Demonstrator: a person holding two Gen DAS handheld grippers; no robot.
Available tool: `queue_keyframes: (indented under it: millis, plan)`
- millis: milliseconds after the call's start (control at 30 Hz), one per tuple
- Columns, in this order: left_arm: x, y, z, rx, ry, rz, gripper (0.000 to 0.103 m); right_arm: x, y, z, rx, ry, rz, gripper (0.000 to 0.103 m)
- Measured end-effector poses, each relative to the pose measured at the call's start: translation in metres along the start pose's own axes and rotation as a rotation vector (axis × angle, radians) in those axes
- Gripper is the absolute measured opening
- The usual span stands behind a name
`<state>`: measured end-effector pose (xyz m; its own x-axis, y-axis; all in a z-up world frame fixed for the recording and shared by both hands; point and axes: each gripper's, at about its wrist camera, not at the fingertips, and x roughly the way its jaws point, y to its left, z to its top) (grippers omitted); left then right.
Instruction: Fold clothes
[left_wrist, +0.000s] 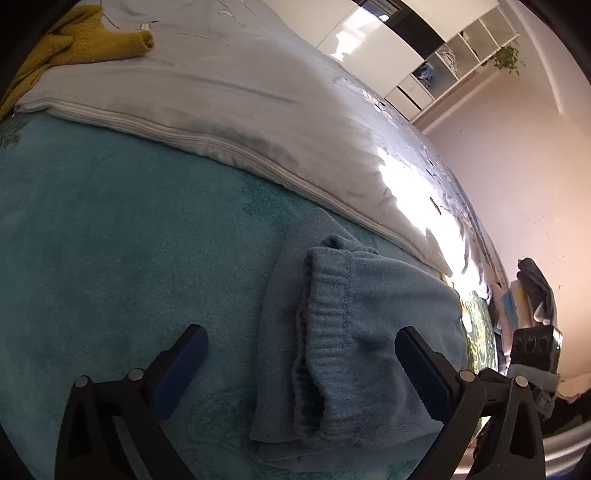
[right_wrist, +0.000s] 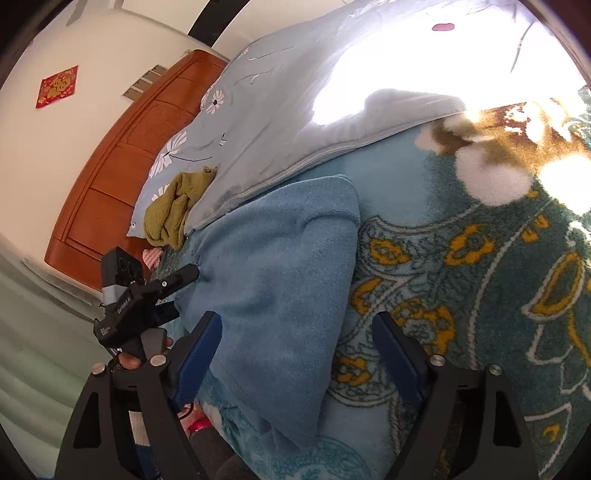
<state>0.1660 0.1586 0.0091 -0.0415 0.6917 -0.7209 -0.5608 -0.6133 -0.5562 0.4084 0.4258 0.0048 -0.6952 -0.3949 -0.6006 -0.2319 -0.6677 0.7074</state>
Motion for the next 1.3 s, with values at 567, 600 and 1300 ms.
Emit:
queue_keyframes:
  millis: [567,600,1300]
  plan:
    - [0.014,-0.008,-0.003,0.017,0.078,-0.208,0.102,0.015,-0.006,-0.003,0.114,-0.002,0.126,0.063]
    - [0.014,-0.007,-0.003,0.005,0.074,-0.217,0.102,0.015,-0.006,-0.004,0.115,-0.001,0.126,0.062]
    - [-0.038,-0.112,-0.036,0.067,-0.069,-0.108,0.038,-0.080,0.019,0.013,-0.064,-0.061,0.199,0.023]
